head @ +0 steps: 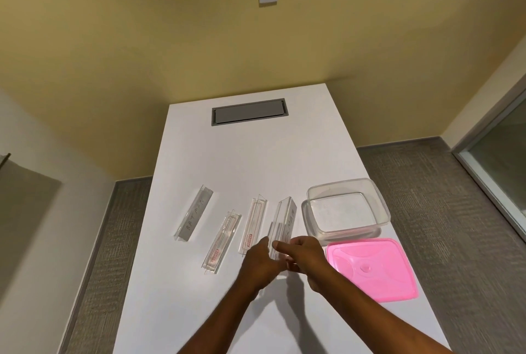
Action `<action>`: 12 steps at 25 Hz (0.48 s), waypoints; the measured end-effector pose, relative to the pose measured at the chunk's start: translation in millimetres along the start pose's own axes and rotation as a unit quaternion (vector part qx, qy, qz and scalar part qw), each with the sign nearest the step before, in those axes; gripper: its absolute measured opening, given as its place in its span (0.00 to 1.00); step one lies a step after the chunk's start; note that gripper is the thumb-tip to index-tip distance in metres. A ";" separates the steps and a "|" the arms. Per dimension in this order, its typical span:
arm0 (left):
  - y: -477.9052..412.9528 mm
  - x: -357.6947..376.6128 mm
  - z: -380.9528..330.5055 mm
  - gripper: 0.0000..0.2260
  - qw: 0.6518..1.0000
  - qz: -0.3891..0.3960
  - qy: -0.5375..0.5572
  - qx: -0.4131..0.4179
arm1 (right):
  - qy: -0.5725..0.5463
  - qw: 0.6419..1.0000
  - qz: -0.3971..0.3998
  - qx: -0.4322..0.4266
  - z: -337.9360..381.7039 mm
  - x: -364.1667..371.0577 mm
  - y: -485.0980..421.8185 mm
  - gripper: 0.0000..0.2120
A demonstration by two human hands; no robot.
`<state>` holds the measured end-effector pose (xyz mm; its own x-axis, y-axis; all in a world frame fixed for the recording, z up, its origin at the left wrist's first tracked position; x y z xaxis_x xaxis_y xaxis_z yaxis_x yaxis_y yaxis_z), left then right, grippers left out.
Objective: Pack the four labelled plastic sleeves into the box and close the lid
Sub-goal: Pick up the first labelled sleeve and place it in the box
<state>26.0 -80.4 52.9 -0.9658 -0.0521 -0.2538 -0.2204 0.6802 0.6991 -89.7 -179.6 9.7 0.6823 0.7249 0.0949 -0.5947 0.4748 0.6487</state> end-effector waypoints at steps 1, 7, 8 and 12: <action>1.8 -3.2 -1.8 0.29 1.000 -0.016 -0.005 0.010 | -0.001 1.000 -0.001 -0.001 1.2 3.3 1.2 0.19; 11.7 -17.5 -3.4 0.24 0.999 0.036 0.036 0.020 | 0.031 0.999 0.034 -0.022 26.5 -6.4 11.9 0.13; 12.5 -21.7 -3.1 0.26 0.998 0.053 0.027 0.024 | 0.050 0.998 0.039 -0.029 32.8 -14.9 14.2 0.13; 17.2 -33.2 -15.9 0.20 0.991 0.119 0.004 0.067 | 0.217 0.972 0.003 -0.093 68.7 -61.0 19.8 0.22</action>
<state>52.2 -78.6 84.0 -0.9894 0.1160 -0.0873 0.0328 0.7642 0.6441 -113.8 -248.7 68.6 0.4586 0.8510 -0.2561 -0.6925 0.5228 0.4971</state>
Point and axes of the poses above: each hand's wrist, its own y-axis away from the middle knuckle, its own x-axis out of the palm, z = x × y, the point moved 9 cm from there along -y, towards the middle knuckle, and after that the axes turned 15 degrees about z, right-handed, at the moved point
